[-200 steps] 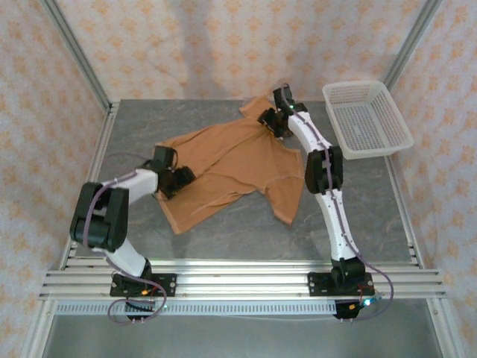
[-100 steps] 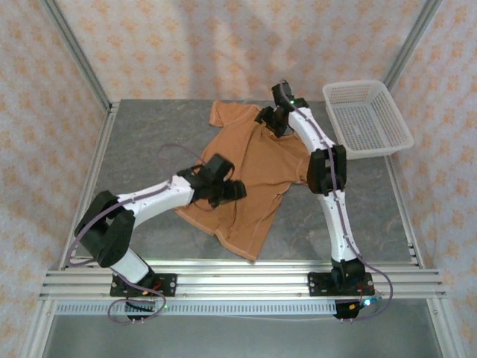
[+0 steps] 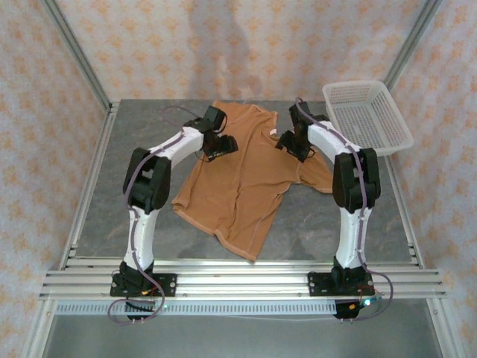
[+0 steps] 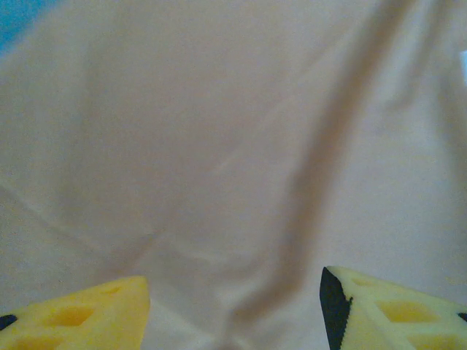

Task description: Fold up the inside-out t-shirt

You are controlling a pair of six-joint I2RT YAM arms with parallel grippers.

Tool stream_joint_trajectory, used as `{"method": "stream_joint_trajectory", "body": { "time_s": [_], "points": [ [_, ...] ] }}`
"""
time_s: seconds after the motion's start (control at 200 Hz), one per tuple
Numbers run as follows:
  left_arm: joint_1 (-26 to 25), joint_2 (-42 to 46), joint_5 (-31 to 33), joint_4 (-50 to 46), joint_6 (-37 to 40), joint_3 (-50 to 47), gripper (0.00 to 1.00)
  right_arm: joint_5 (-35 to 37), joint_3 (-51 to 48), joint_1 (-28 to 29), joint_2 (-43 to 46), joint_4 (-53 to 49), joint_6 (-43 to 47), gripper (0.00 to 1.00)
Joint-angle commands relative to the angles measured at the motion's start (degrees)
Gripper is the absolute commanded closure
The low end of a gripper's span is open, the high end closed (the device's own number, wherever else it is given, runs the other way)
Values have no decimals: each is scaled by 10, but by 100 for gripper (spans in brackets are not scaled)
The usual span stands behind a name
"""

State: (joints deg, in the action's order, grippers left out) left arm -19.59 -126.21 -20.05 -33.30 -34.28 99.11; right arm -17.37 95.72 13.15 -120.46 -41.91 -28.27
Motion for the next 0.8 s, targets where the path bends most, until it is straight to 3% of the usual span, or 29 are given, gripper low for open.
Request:
{"method": "stream_joint_trajectory", "body": {
  "time_s": [0.0, 0.19, 0.41, 0.485, 0.56, 0.651, 0.796],
  "points": [
    [12, 9, -9, -32, 23, -34, 35, 16, 18, -16, -49, 26, -3, 33],
    [23, 78, 2, 39, 17, -241, 36, 16, 172, -22, -180, -21, -1, 33],
    [10, 225, -24, 190, -81, -547, 36, 23, 573, -23, -397, -181, 8, 33],
    [-15, 272, -31, 216, -119, -596, 35, -2, 622, -23, -413, -185, 7, 33],
    [-33, 314, -23, 194, -126, -585, 34, -8, 575, -23, -376, -162, 6, 33],
    [-29, 339, 14, 110, -78, -497, 31, 8, 502, -24, -318, -141, 10, 33],
    [12, 249, 60, -9, 7, -261, 31, -15, 443, -19, -253, -115, 9, 33]
  ]
}}
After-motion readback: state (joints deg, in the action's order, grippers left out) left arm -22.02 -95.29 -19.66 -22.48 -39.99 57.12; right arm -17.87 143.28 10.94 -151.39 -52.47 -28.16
